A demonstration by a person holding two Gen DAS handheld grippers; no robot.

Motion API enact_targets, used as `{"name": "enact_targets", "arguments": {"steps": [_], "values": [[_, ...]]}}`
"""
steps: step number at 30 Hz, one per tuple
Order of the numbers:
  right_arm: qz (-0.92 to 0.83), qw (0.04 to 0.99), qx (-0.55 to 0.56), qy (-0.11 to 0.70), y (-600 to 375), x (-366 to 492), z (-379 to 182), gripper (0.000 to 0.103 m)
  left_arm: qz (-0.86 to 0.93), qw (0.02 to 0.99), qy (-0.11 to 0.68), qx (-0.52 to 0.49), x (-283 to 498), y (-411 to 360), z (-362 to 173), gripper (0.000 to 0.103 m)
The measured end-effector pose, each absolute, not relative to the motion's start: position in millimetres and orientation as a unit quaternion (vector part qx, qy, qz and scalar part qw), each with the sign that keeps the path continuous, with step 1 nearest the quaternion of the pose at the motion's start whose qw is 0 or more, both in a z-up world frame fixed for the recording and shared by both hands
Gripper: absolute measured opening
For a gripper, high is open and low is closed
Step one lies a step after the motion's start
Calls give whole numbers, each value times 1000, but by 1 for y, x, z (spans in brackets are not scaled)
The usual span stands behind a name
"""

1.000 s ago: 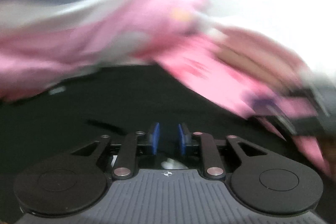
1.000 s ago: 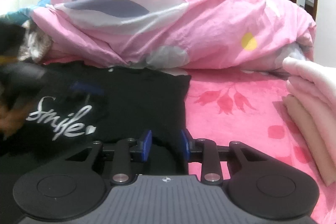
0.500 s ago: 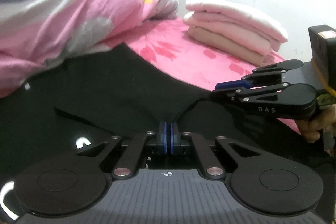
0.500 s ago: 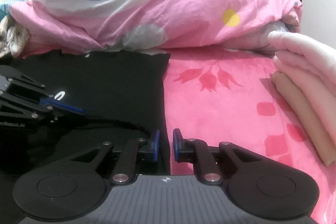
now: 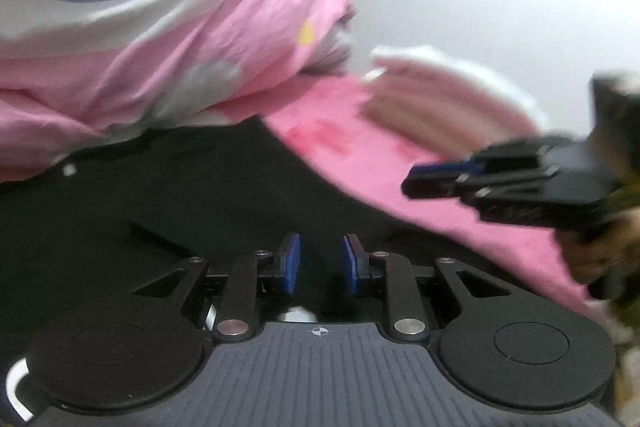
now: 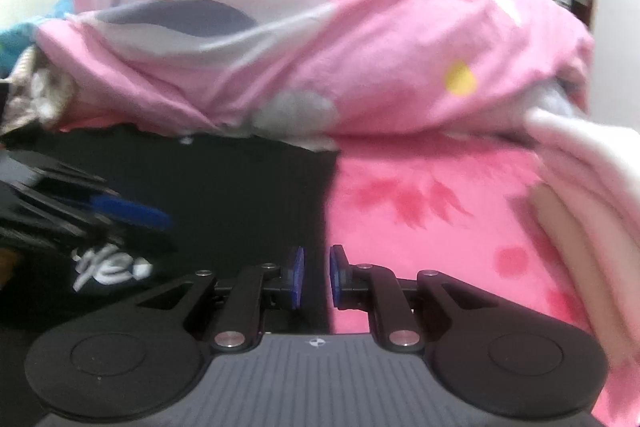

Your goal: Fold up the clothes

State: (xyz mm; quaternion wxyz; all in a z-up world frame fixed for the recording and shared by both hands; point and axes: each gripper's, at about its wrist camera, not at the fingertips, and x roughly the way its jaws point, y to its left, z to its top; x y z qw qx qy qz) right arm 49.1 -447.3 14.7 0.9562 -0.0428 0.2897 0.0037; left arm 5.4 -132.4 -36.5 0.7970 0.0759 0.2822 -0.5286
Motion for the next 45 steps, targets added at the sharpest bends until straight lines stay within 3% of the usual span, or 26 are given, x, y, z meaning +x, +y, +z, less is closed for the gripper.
{"name": "enact_targets", "arguments": {"steps": [3,4,6,10,14,21,25,30,36,40,45], "values": [[39,950,-45,306,-439,62,0,14,-518,800,290,91,5,-135,-45,27],[42,942,-60,328,-438,65,-11,14,-521,797,292,86,6,-133,-44,35],[52,937,-83,336,-439,60,-23,15,-526,794,296,75,7,-130,-46,40],[50,929,-85,357,-444,69,6,16,-536,787,299,64,11,-129,-48,48],[37,944,-47,326,-450,122,23,15,-547,782,289,74,2,-131,-49,63],[6,935,12,354,-479,233,-17,15,-547,783,287,69,0,-127,-50,63],[-29,935,94,341,-515,243,-23,16,-548,783,287,64,0,-124,-50,63],[-91,936,118,318,-550,197,8,16,-553,779,292,51,7,-126,-52,63],[-163,947,87,264,-587,45,103,18,-559,768,312,8,22,-121,-54,63],[-214,945,31,247,-555,-66,163,18,-514,790,333,-18,32,-112,-48,63],[-175,950,5,257,-512,-109,170,19,-439,825,355,-9,33,-79,-6,62]]}}
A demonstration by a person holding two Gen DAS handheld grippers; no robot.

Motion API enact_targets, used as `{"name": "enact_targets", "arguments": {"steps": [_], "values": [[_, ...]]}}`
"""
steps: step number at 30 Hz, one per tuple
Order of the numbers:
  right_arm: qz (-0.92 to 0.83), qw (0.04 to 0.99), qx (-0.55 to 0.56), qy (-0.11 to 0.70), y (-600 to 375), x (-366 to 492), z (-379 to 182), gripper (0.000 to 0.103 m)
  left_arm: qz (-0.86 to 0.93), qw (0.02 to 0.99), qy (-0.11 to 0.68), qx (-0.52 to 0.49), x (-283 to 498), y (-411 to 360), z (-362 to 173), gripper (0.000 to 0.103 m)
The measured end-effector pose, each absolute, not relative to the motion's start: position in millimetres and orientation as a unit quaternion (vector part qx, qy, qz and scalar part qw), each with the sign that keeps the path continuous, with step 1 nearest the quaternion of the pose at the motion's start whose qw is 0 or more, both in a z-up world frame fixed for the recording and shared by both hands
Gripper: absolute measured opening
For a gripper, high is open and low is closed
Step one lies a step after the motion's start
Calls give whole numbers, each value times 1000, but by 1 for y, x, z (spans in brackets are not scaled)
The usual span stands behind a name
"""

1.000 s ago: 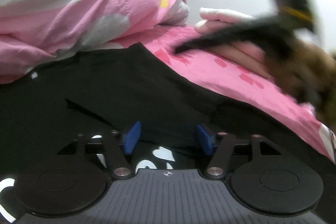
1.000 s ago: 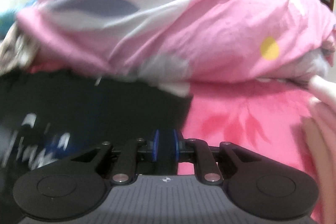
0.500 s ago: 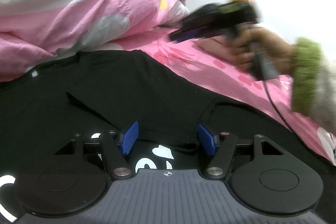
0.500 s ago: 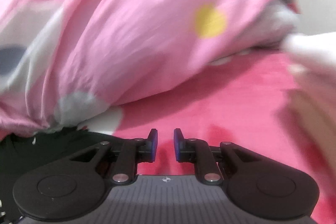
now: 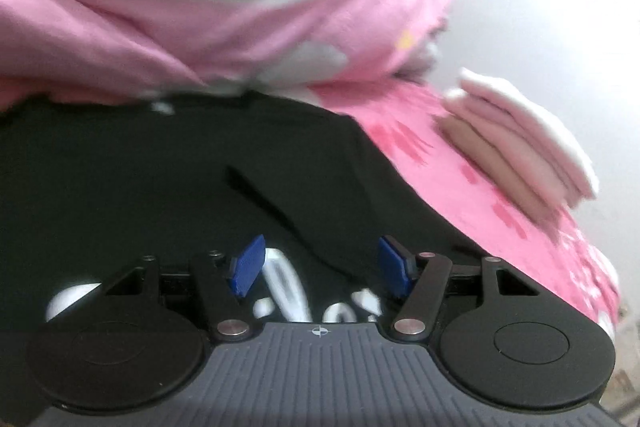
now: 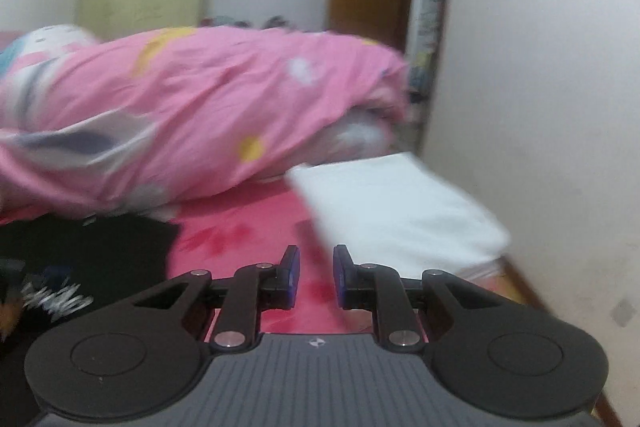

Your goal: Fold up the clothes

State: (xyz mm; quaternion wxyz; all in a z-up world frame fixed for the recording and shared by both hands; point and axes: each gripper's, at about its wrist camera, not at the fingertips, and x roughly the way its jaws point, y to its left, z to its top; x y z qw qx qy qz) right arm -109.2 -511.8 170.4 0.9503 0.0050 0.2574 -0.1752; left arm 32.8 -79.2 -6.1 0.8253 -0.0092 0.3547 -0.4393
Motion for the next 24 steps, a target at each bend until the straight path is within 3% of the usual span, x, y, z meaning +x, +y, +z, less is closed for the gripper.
{"name": "enact_targets", "arguments": {"steps": [4,10,18,24], "values": [[-81,956,23,281,-470,-69,126,19,-383,864,325,39,20,-25,47,63],[35,946,62,318,-391,26,45,19,-270,907,324,14,29,71,83,64],[94,908,95,398,-295,110,4,19,-147,920,358,-61,52,162,19,64],[143,893,95,417,-220,134,25,19,-138,933,301,-142,80,166,-22,64]]}}
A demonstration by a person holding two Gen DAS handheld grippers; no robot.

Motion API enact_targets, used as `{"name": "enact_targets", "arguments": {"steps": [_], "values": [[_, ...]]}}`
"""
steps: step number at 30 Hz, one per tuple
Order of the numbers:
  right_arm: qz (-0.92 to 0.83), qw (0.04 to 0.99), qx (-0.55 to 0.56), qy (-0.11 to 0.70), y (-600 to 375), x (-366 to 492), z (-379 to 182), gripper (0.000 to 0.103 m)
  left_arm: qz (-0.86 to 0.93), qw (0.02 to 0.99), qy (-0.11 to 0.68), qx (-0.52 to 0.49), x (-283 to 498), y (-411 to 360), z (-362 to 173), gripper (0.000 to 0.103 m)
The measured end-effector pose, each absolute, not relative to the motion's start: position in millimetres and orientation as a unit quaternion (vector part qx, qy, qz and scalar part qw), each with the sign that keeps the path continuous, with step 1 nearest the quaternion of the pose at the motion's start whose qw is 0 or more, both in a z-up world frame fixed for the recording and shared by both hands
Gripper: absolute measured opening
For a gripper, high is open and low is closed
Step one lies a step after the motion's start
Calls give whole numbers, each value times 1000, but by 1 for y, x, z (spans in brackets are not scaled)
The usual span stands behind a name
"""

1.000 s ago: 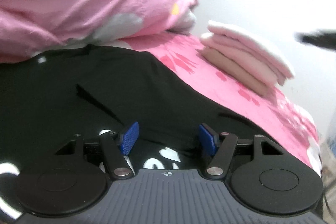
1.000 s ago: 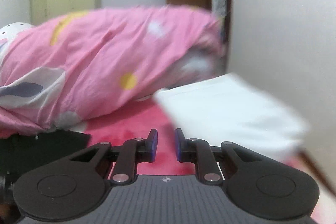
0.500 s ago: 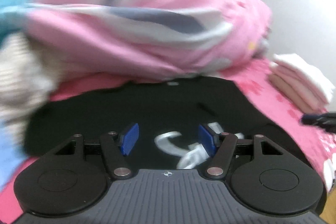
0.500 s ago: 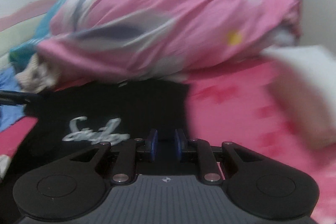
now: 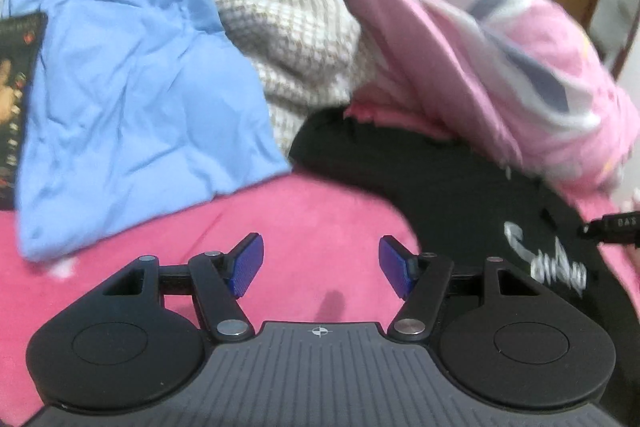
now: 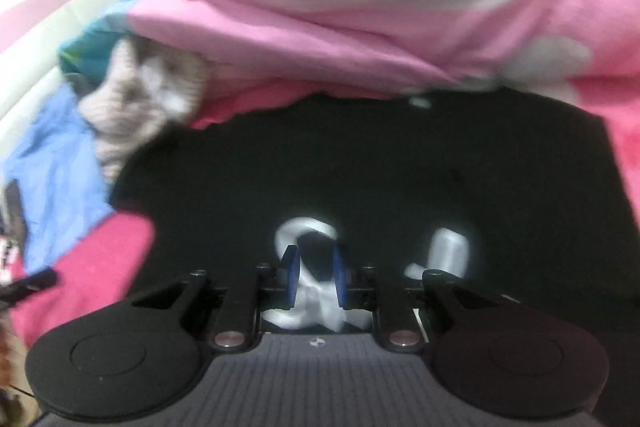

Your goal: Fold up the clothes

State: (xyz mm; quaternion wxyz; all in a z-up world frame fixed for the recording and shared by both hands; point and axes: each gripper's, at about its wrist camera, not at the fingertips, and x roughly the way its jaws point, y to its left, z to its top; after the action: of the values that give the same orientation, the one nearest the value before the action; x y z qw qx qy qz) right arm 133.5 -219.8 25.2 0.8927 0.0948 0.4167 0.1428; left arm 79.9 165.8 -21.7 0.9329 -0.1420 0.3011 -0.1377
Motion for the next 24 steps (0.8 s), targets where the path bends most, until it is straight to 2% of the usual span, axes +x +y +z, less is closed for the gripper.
{"name": "enact_targets", "arguments": {"steps": [4,10,14,18,21,24], "values": [[181,881,110,423,-174,162,42,24,-108,945,256,-171,105,156,-32,59],[233,866,120,426,-106,217,50,32,-73,952,250,-161,143,138,-42,53],[255,855,127,434,-67,257,40,43,-90,947,247,-185,156,141,-49,52],[253,843,120,459,-36,294,20,45,-110,938,250,-214,164,147,-57,48],[240,836,101,482,-13,315,5,46,-107,934,251,-231,164,151,-60,42],[226,831,79,502,5,327,-8,46,-110,930,258,-239,166,153,-64,24]]}}
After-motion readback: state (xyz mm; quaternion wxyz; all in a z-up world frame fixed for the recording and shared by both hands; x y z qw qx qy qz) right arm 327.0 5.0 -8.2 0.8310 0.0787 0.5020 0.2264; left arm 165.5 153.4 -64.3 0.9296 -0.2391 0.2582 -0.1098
